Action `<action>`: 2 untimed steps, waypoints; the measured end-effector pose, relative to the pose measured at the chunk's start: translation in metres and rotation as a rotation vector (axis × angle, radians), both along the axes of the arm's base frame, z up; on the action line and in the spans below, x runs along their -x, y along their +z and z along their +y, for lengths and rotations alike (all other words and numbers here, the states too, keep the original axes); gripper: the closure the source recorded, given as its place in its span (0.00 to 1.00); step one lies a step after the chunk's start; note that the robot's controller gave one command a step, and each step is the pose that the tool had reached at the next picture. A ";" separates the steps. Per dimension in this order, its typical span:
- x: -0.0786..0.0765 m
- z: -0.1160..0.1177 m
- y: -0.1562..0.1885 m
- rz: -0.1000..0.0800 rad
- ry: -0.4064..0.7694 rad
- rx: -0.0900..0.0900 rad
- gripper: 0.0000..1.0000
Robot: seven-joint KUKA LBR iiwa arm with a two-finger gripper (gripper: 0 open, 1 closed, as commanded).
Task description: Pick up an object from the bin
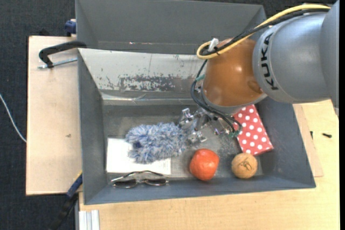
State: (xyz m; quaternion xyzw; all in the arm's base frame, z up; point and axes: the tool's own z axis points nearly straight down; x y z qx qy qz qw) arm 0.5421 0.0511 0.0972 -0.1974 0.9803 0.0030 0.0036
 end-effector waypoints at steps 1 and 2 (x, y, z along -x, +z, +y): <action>0.004 -0.028 0.018 0.001 -0.002 0.007 1.00; -0.009 -0.010 0.059 0.003 0.002 0.007 1.00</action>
Offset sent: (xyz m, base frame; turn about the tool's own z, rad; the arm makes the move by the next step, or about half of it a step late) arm 0.0144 -0.0020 0.0710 -0.0036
